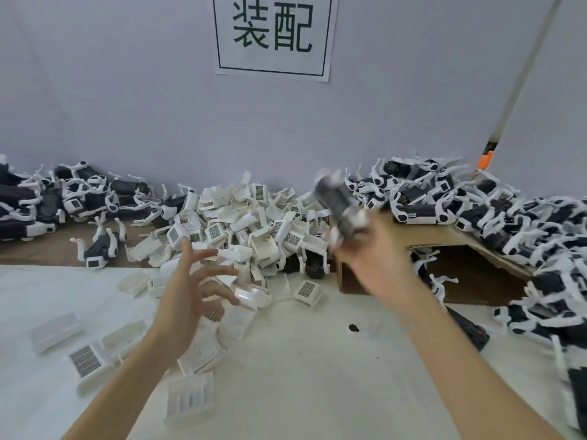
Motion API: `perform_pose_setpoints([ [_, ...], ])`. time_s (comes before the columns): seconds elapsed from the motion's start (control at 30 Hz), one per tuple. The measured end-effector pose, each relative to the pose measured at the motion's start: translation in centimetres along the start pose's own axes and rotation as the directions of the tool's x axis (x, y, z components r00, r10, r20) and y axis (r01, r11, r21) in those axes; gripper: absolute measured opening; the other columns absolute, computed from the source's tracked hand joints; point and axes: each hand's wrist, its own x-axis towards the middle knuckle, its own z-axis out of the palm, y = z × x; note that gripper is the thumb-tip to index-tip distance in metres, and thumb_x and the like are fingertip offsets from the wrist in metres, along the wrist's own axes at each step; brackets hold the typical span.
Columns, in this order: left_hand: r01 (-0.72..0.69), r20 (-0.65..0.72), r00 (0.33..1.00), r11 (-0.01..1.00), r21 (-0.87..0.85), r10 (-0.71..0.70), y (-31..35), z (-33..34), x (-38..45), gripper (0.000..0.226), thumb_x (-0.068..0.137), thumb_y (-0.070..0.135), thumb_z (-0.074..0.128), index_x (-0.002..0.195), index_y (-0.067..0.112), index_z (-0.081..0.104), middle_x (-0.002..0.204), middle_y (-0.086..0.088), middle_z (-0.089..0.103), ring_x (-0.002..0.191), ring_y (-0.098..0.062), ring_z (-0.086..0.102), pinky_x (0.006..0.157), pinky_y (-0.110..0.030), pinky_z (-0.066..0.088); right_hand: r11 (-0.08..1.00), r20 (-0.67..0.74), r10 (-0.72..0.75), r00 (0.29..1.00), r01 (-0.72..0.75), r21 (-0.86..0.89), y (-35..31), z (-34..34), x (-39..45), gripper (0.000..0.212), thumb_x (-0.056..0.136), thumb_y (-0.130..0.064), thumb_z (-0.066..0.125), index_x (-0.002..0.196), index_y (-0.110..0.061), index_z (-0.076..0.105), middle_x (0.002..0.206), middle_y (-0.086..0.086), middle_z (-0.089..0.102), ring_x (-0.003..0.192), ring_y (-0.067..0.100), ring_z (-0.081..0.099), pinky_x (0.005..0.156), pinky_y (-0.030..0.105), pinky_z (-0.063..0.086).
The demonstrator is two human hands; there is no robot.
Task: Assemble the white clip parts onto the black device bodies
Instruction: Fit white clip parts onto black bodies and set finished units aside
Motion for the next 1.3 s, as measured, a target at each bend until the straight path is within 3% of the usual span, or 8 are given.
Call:
perform_pose_setpoints([
  [0.1,-0.038,-0.047,0.998,0.997,0.063,0.041,0.0,-0.9,0.7,0.071,0.1,0.072,0.042,0.117,0.008,0.068,0.095,-0.014,0.073,0.058,-0.029,0.065,0.043,-0.03,0.045,0.92,-0.102,-0.064,0.993,0.098,0.379,-3.4,-1.6,1.3,0.078,0.107,-0.058,0.044,0.162,-0.007,0.025,0.151,0.031,0.049,0.127,0.046,0.06,0.107,0.046,0.053],
  [0.23,-0.146,-0.051,0.983,0.925,0.352,0.175,-0.8,-0.4,0.3,0.046,0.106,0.053,0.052,0.097,0.013,0.073,0.088,-0.01,0.074,0.061,-0.026,0.066,0.049,-0.031,0.051,0.983,0.129,0.069,0.989,-0.089,0.159,1.4,-0.9,0.2,0.059,0.105,-0.062,0.041,0.148,-0.02,0.039,0.13,0.03,0.067,0.115,0.043,0.07,0.089,0.051,0.059],
  [0.4,-0.296,0.232,0.903,0.131,0.946,0.362,-2.7,-0.2,-0.1,0.021,0.109,0.037,0.053,0.1,0.022,0.065,0.096,0.01,0.064,0.084,-0.013,0.061,0.074,-0.029,0.05,0.936,0.153,0.276,0.949,-0.302,0.183,10.6,1.9,-0.7,0.052,0.105,-0.044,0.05,0.136,-0.005,0.063,0.109,0.016,0.075,0.085,0.028,0.075,0.075,0.038,0.061],
  [0.47,-0.312,0.284,0.89,0.024,0.95,0.356,-3.3,-0.2,-0.1,0.023,0.109,0.036,0.053,0.104,0.019,0.066,0.102,0.006,0.064,0.096,-0.016,0.058,0.082,-0.034,0.049,0.916,0.173,0.308,0.936,-0.341,0.211,12.6,3.4,-0.2,0.048,0.099,-0.039,0.057,0.129,-0.004,0.067,0.101,0.015,0.074,0.081,0.027,0.072,0.077,0.037,0.06],
  [0.73,-0.15,-0.298,0.824,0.692,0.706,0.483,-0.6,-4.9,4.8,0.016,0.106,0.036,0.061,0.092,0.031,0.066,0.102,0.004,0.072,0.088,-0.001,0.061,0.075,-0.023,0.045,0.882,0.244,0.306,0.92,-0.371,0.292,15.0,4.7,2.4,0.044,0.088,-0.041,0.063,0.112,-0.009,0.08,0.097,0.01,0.073,0.062,0.016,0.062,0.047,0.021,0.05],
  [0.83,0.25,-0.463,0.768,0.459,0.853,0.442,0.3,-10.2,9.3,0.027,0.104,0.035,0.061,0.128,0.022,0.06,0.153,-0.023,0.038,0.138,-0.036,0.038,0.108,-0.047,0.042,0.877,0.276,0.299,0.914,-0.377,0.298,15.5,3.9,2.9,0.041,0.091,-0.04,0.061,0.108,-0.01,0.082,0.097,0.01,0.073,0.062,0.016,0.061,0.047,0.022,0.048],
  [1.0,0.531,-0.539,0.806,0.105,0.841,0.244,2.5,-19.0,13.9,0.068,0.098,0.057,0.065,0.157,0.038,0.037,0.169,-0.022,0.006,0.152,-0.052,0.016,0.12,-0.064,0.029,0.874,0.273,0.303,0.913,-0.38,0.302,15.7,3.9,3.0,0.041,0.096,-0.04,0.058,0.111,-0.007,0.079,0.093,0.011,0.07,0.059,0.018,0.06,0.044,0.023,0.046],
  [1.3,0.301,-0.383,0.861,0.271,0.914,0.335,1.2,-19.8,16.6,0.025,0.091,0.022,0.08,0.111,0.017,0.065,0.112,-0.009,0.068,0.116,-0.029,0.053,0.085,-0.035,0.04,0.88,0.276,0.318,0.907,-0.391,0.269,16.0,4.6,3.3,0.043,0.098,-0.04,0.057,0.11,-0.005,0.077,0.087,0.014,0.07,0.05,0.018,0.056,0.04,0.025,0.046],
])
